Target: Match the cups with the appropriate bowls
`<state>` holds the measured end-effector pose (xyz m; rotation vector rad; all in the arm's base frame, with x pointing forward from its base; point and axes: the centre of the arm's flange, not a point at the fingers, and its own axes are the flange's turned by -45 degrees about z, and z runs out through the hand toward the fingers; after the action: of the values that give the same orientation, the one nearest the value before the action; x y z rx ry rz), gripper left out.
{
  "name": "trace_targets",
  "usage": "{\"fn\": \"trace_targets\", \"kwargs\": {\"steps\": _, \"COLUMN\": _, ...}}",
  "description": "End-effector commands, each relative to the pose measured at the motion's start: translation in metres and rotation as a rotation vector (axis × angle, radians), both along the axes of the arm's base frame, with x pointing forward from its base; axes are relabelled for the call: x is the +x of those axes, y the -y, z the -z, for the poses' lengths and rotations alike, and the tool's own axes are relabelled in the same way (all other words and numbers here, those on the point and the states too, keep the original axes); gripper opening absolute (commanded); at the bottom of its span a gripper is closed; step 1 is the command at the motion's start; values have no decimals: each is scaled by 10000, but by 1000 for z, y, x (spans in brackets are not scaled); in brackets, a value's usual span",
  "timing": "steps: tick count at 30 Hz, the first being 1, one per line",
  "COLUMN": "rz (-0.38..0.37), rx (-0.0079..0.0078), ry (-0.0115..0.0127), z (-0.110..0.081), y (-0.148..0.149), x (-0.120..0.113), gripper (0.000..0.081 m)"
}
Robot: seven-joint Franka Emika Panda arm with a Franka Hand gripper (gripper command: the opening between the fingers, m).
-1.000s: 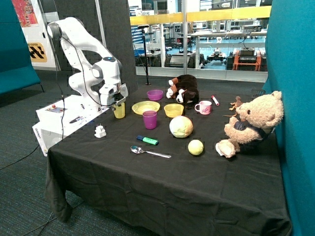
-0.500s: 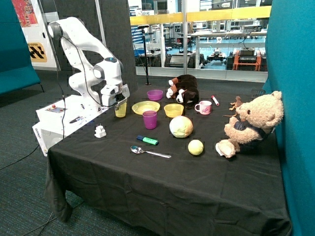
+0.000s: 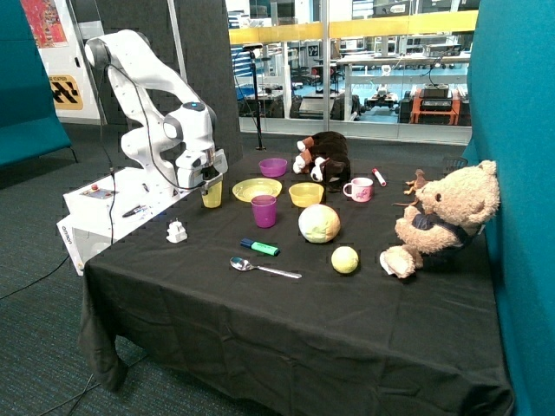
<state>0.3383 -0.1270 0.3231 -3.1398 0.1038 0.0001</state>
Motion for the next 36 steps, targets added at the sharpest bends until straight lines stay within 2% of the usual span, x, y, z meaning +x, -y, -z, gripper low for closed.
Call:
{"fn": "trace_targets", "kwargs": {"steps": 1, "rz": -33, "rx": -1, "ry": 0, "z": 2, "y": 0, "x": 0, "gripper": 0}}
{"fn": "trace_targets", "kwargs": {"steps": 13, "rz": -165, "rx": -1, "ry": 0, "z": 0, "y": -5, "x": 1, "gripper": 0}}
{"fn": "trace_targets", "kwargs": {"steps": 18, "rz": -214, "rx": -1, "ry": 0, "z": -11, "y": -8, "x": 6, "gripper": 0}}
{"fn": "trace_targets", "kwargs": {"steps": 27, "rz": -368, "rx": -1, "ry": 0, "z": -44, "y": -10, "x": 22, "gripper": 0}}
{"fn": "trace_targets", "kwargs": {"steps": 32, "rz": -640, "rx": -1, "ry": 0, "z": -67, "y": -23, "x": 39, "gripper": 0}}
{"fn": "trace_targets", "kwargs": {"steps": 36, "rz": -817, "rx": -1, "ry": 0, "z": -74, "y": -37, "x": 52, "gripper": 0}}
